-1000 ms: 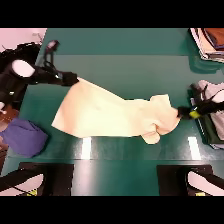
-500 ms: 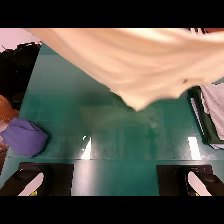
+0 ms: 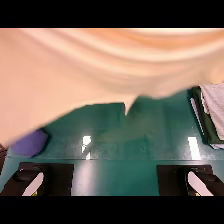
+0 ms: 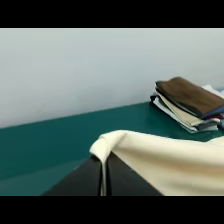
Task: Fold the shirts.
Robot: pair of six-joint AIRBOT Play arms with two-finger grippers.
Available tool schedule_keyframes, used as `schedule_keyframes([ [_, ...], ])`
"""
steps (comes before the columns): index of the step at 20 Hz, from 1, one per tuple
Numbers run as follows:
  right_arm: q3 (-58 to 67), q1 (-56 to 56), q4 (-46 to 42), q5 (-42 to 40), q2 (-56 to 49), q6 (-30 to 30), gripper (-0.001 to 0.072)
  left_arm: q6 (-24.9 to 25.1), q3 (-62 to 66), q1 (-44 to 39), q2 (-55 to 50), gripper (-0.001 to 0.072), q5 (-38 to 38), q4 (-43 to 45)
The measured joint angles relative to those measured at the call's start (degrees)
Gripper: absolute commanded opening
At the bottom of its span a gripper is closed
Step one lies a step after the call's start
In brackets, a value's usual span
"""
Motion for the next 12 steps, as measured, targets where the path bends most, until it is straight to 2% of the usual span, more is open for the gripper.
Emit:
schedule_keyframes([
  [3, 3.23, -0.02, 0.07, 2.71, -4.96, 0.37, 0.0011, -2.08, -6.34, 0.00, 0.15, 0.0024, -4.70, -0.02],
  [7, -3.58, 0.37, 0.31, 5.49, -11.52, 0.94, 0.0011, -3.78, -24.74, 0.00, 0.11, 0.0024, -6.27, -0.98],
  [9, -8.15, 1.33, 0.39, 7.45, -15.98, 1.05, 0.0011, -4.15, -35.98, 0.00, -0.35, 0.0024, -2.95, -1.36],
  [12, -14.69, 3.54, 0.35, 7.52, -24.11, 1.07, 0.0012, -3.78, -49.00, 0.00, -4.13, 0.0024, 6.54, -1.66],
])
